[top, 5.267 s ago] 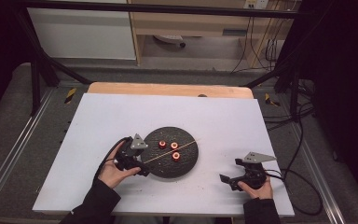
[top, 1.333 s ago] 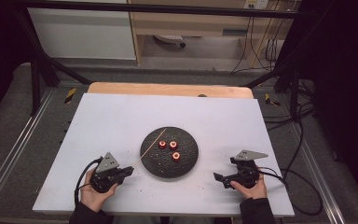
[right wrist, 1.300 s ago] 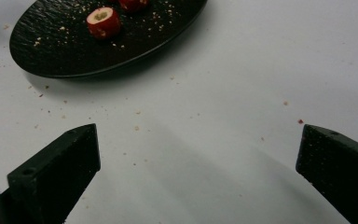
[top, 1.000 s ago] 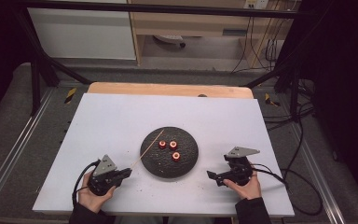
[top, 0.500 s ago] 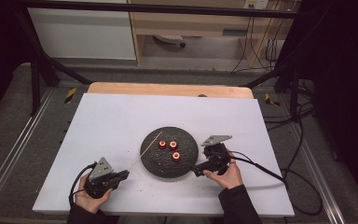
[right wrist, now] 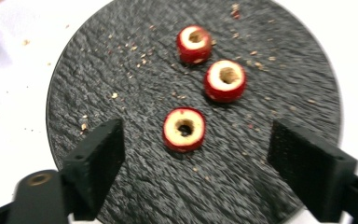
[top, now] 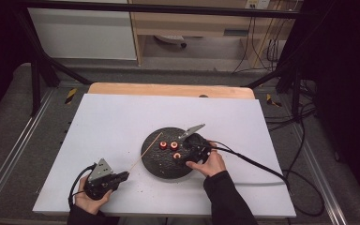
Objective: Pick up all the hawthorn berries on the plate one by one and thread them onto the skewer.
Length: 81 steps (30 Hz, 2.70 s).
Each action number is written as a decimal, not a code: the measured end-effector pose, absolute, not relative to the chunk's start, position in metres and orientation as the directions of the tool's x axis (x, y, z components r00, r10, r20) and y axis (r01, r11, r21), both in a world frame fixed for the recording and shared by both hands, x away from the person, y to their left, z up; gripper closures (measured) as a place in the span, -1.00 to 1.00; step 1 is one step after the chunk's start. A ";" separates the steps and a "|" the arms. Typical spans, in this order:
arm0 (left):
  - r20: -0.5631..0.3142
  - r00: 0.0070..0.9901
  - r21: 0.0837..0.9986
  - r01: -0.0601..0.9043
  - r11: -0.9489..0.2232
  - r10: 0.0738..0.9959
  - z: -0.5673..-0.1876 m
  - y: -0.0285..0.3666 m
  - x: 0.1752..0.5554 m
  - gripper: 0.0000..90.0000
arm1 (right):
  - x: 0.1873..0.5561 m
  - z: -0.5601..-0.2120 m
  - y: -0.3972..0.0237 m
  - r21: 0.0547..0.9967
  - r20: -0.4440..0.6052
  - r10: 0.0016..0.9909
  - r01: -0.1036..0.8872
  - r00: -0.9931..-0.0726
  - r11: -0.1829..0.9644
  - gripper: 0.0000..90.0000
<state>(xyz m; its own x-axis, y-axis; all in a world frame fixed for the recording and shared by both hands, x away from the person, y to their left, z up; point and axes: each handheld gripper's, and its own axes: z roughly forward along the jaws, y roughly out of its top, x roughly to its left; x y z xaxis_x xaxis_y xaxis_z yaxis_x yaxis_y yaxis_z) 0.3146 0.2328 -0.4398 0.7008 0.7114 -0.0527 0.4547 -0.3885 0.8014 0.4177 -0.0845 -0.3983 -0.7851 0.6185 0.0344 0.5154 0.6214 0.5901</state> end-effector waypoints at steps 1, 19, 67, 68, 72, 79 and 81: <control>-0.054 0.701 0.802 0.455 -0.388 0.711 -0.440 0.233 0.315 0.95 | 0.419 -0.400 -0.082 0.583 0.042 0.611 0.516 -0.790 0.627 -0.45; -0.057 0.705 0.804 0.452 -0.386 0.707 -0.440 0.229 0.314 0.95 | 0.437 -0.409 -0.062 0.451 0.026 0.528 0.482 -0.849 0.751 0.23; -0.040 0.700 0.816 0.434 -0.381 0.713 -0.443 0.221 0.310 0.95 | 0.402 -0.397 -0.118 0.733 0.294 0.685 0.617 -0.666 0.285 0.38; -0.040 0.700 0.817 0.434 -0.380 0.713 -0.443 0.221 0.310 0.95 | 0.401 -0.399 -0.120 0.739 0.306 0.687 0.619 -0.659 0.265 0.38; -0.039 0.702 0.817 0.432 -0.382 0.711 -0.443 0.220 0.310 0.95 | 0.396 -0.405 -0.126 0.769 0.353 0.694 0.617 -0.627 0.167 0.38; -0.048 0.698 0.822 0.434 -0.369 0.714 -0.442 0.215 0.309 0.95 | 0.390 -0.411 -0.131 0.792 0.409 0.687 0.607 -0.601 0.060 0.39; -0.050 0.696 0.824 0.434 -0.364 0.716 -0.441 0.213 0.309 0.95 | 0.388 -0.413 -0.132 0.797 0.434 0.681 0.604 -0.590 0.016 0.39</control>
